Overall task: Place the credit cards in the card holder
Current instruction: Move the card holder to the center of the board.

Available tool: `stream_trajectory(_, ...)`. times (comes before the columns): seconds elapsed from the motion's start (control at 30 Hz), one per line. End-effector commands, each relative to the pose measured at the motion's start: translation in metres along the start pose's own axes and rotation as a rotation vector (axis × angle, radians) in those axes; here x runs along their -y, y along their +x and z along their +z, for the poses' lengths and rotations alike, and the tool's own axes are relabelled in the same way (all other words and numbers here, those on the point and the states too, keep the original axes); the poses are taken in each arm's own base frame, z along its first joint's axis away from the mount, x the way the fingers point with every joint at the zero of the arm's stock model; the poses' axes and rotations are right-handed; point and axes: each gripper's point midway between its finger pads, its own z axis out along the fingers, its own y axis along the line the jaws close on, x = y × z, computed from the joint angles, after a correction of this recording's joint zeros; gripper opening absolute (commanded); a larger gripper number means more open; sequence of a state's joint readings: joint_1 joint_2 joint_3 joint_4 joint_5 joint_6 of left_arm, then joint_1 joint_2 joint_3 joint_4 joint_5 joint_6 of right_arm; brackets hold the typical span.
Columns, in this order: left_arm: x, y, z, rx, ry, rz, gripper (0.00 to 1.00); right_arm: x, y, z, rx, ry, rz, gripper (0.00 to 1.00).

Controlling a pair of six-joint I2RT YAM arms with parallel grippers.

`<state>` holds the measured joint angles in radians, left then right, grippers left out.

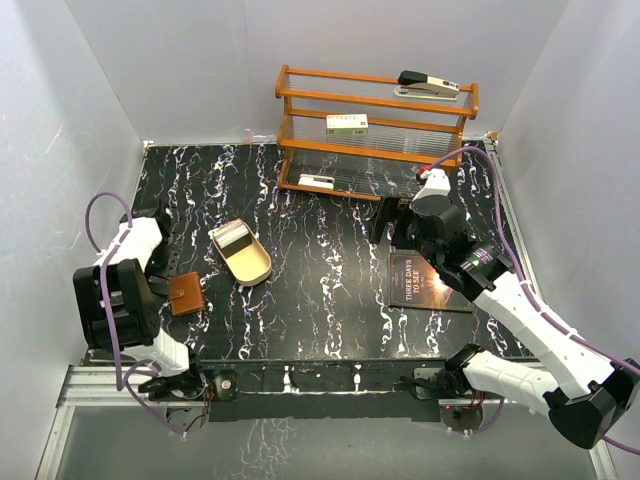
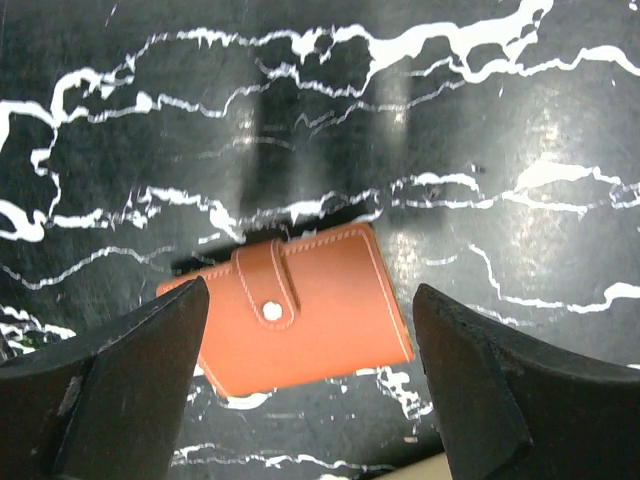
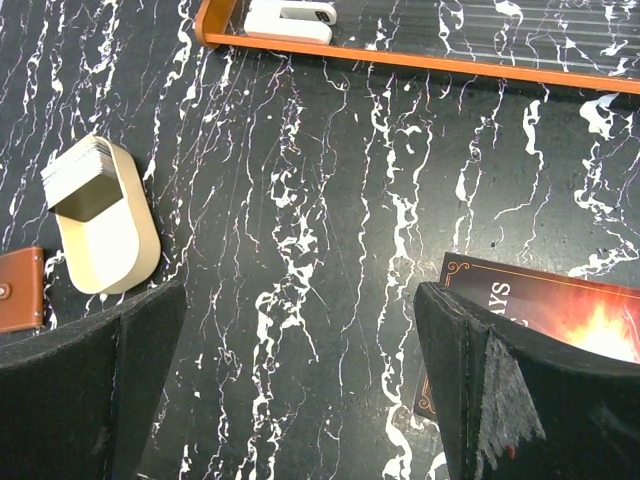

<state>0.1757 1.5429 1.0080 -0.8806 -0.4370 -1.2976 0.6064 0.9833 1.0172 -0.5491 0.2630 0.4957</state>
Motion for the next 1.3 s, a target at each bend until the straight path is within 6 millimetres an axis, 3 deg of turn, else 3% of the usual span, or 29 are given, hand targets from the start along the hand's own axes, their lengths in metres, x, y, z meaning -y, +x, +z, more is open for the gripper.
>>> stream_trajectory(0.0,0.010,-0.012,0.013,0.010,0.003,0.119,0.83,-0.009,-0.027,-0.007,0.076,-0.032,-0.003,0.98)
stream_trajectory(0.13,0.008,0.004,0.021,-0.056,-0.001,0.150,0.82,-0.010,-0.027,-0.006,0.084,-0.041,-0.004,0.98)
stream_trajectory(0.3,-0.011,0.020,0.027,-0.115,-0.063,0.175,0.81,-0.013,-0.023,-0.003,0.069,-0.052,-0.003,0.98)
stream_trajectory(0.53,-0.037,0.051,0.022,-0.239,-0.086,0.191,0.76,-0.011,-0.026,-0.004,0.075,-0.038,0.001,0.98)
stream_trajectory(0.7,-0.044,0.074,0.011,-0.302,-0.046,0.203,0.72,-0.013,-0.021,-0.003,0.060,-0.053,0.013,0.98)
stream_trajectory(0.97,-0.052,0.096,-0.008,-0.349,-0.004,0.221,0.70,-0.022,0.000,0.000,-0.044,-0.099,0.016,0.97)
stream_trajectory(1.27,-0.060,0.113,-0.021,-0.422,0.033,0.195,0.65,-0.053,0.048,0.010,-0.232,-0.244,0.204,0.78)
